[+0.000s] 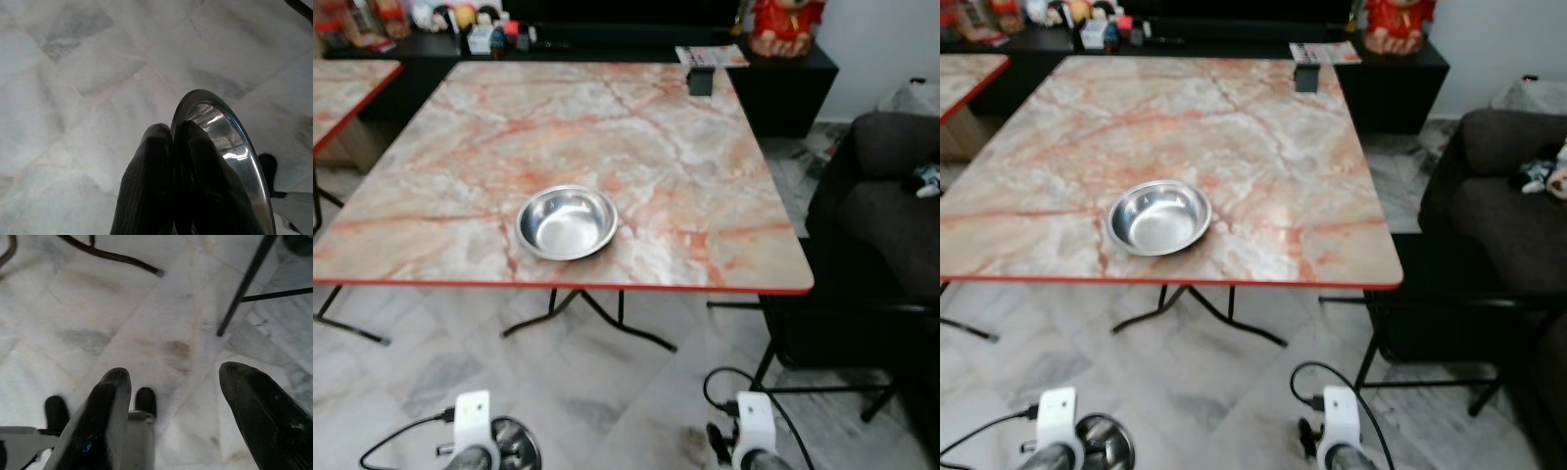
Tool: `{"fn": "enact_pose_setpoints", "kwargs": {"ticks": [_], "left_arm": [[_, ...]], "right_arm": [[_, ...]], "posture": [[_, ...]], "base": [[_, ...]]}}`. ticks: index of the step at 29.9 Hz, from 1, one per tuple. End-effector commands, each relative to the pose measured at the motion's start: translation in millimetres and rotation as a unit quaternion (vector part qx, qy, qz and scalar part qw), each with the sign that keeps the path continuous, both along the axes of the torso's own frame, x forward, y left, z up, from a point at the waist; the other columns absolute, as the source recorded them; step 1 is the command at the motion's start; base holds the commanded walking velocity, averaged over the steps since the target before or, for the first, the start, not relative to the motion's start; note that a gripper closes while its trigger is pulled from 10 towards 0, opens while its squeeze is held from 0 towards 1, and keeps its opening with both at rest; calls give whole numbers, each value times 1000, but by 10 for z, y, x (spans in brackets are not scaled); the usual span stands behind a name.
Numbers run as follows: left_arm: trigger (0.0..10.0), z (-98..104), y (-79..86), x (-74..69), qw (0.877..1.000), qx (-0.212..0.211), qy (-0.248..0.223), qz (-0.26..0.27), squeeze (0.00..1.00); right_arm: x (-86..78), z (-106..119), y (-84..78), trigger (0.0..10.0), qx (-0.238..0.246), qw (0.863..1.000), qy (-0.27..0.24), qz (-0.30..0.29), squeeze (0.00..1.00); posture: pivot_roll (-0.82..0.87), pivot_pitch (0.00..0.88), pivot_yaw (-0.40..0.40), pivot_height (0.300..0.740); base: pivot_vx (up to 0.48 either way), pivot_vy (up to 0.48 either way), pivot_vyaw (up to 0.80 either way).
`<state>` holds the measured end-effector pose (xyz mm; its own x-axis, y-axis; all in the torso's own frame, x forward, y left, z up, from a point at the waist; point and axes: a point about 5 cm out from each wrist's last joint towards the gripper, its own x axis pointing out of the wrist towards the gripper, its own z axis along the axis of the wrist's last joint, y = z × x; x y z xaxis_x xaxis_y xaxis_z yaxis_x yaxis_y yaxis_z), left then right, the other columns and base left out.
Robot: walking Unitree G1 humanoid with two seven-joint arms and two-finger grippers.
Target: Setting the table
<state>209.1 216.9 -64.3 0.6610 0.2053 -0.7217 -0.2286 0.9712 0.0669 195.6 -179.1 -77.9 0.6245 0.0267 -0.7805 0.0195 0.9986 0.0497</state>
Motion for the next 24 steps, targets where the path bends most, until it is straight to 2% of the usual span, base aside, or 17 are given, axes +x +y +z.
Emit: {"fn": "enact_pose_setpoints", "kwargs": {"ticks": [1,4,11,22,24], "left_arm": [[10000,-28,63,-72,1000,9,13,4,0],[10000,-30,74,-80,1000,9,13,5,0],[10000,-40,78,-101,1000,12,18,-4,0],[10000,-18,95,-71,1000,11,7,7,0],[10000,-3,118,-64,1000,17,-1,23,0]], "right_arm": [[-2,-6,43,10000,4,1000,1,1,0],[-7,-8,35,10000,2,1000,3,3,0],[-24,-17,30,10000,1,1000,5,3,0],[-13,-11,33,10000,1,1000,4,8,0],[-13,-12,42,10000,2,1000,5,11,0]], "posture": [[33,117,-41,740],[33,116,-40,740],[31,102,-36,740],[37,99,-42,740],[44,104,-44,740]], "base": [[0,-289,0],[0,-266,0],[0,-38,0],[0,-25,0],[0,0,0]]}}
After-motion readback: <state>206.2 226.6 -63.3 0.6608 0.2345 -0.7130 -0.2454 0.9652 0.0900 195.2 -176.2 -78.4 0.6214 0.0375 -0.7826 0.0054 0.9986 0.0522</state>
